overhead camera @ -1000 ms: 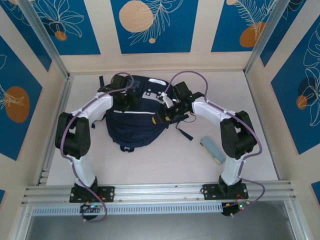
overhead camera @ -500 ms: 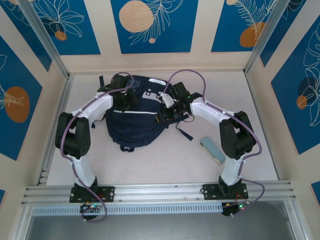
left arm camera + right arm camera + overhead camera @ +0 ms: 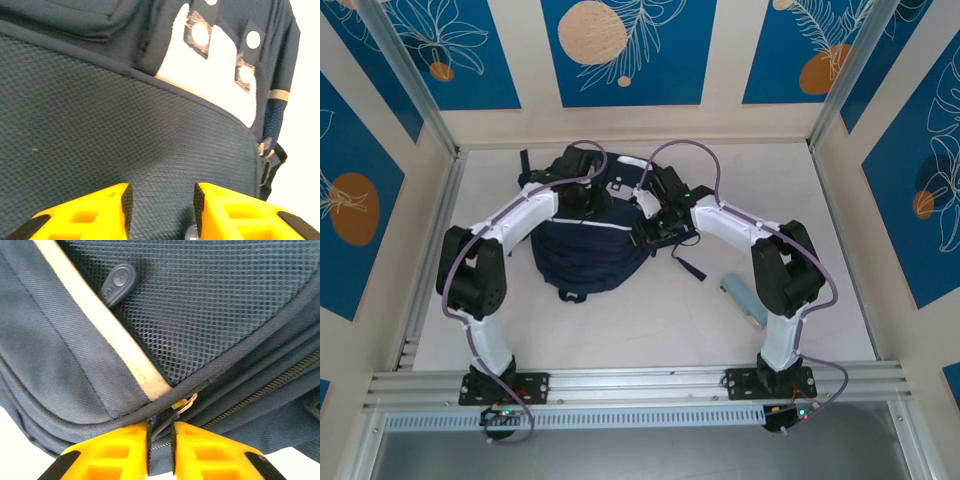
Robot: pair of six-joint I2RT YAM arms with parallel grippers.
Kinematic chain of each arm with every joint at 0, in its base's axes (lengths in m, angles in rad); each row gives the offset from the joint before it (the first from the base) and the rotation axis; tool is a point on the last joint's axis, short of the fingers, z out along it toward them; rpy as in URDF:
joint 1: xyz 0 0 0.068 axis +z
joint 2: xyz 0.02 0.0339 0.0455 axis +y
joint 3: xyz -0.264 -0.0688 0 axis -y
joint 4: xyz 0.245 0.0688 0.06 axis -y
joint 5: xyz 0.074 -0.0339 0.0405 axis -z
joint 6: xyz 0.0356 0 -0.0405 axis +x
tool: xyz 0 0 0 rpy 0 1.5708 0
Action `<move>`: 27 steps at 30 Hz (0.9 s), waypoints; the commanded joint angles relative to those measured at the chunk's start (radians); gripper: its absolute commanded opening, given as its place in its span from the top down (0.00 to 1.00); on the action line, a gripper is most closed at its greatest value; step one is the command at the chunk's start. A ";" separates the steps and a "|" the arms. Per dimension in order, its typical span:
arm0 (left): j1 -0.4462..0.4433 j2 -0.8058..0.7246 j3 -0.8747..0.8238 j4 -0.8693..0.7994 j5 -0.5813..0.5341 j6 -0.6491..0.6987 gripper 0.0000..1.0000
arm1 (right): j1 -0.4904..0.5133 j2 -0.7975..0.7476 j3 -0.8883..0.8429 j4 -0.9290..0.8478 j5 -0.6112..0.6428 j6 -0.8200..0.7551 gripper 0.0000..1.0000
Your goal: Pack the student bag
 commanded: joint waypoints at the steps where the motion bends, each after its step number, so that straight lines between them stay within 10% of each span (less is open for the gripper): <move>1: -0.005 0.039 0.039 -0.043 -0.035 0.018 0.64 | -0.004 -0.033 -0.006 0.026 0.141 0.022 0.83; 7: -0.005 0.068 0.037 -0.062 -0.076 0.019 0.65 | -0.006 -0.099 -0.045 0.028 0.222 0.019 0.82; 16: -0.002 0.068 0.037 -0.089 -0.124 0.026 0.64 | 0.041 -0.101 -0.091 0.085 0.038 -0.036 0.42; 27: 0.022 0.096 0.021 -0.101 -0.114 0.027 0.63 | 0.028 -0.044 -0.117 0.211 0.048 -0.195 0.42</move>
